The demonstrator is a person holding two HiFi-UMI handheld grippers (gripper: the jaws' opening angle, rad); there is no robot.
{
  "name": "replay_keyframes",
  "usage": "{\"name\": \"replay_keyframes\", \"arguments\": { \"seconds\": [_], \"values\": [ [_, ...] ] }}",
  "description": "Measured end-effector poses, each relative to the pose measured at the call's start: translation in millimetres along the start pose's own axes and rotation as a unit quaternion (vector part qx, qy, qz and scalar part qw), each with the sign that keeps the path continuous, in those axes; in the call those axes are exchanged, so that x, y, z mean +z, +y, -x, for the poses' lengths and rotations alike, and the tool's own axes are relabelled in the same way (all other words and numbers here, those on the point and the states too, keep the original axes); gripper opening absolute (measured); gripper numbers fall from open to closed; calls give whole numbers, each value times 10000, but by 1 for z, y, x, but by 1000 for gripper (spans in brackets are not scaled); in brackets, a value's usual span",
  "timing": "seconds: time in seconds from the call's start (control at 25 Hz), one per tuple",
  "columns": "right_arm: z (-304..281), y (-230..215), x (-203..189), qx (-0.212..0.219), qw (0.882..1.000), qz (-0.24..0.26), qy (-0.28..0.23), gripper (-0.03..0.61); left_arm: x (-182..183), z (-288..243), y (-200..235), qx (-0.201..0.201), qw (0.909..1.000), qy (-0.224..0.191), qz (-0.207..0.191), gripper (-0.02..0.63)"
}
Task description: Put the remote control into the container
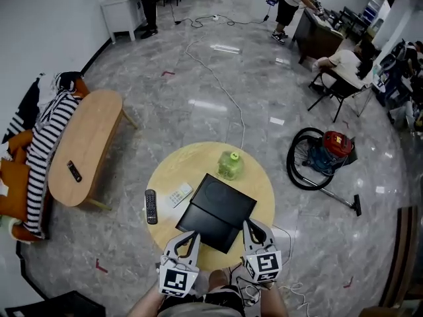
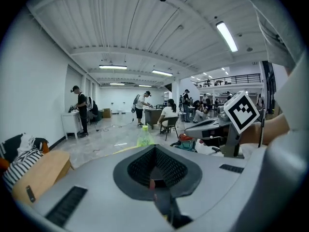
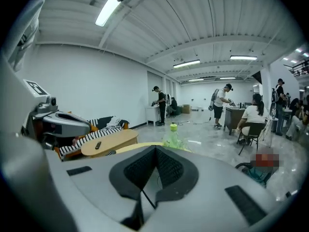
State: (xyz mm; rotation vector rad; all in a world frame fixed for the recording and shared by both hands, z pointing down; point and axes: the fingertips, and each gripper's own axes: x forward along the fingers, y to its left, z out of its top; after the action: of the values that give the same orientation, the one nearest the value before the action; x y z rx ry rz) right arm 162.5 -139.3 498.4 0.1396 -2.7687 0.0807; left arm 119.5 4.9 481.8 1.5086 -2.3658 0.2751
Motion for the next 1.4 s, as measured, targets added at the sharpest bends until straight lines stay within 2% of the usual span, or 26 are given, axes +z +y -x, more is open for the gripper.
{"name": "replay_keyframes", "arguments": {
  "seconds": [0.28, 0.6, 0.8, 0.96, 1.04, 1.2, 1.4],
  "values": [
    [32, 2, 35, -134, 9991, -100, -395, 8, 38, 4, 3, 7, 9997, -246, -90, 8],
    [60, -1, 44, -115, 9987, -93, -493, 8, 66, 10, -10, -9, 9990, -450, -71, 8],
    [62, -7, 42, -48, 9987, -58, -497, 9, 74, 4, -19, 36, 9984, -475, -309, 8],
    [59, -10, 41, 79, 9989, -25, -470, 8, 72, 0, -24, -14, 9984, -560, 47, 8],
    [55, -11, 41, 163, 9989, 26, -447, 8, 77, -1, -23, -10, 9984, -562, 15, 8],
    [43, -10, 41, 366, 9984, 148, -412, 9, 76, -5, -16, 219, 9981, -559, 113, 8],
    [21, 2, 39, 788, 9955, 365, -383, 9, 64, 3, 2, 732, 9960, -483, 167, 8]
  ]
}}
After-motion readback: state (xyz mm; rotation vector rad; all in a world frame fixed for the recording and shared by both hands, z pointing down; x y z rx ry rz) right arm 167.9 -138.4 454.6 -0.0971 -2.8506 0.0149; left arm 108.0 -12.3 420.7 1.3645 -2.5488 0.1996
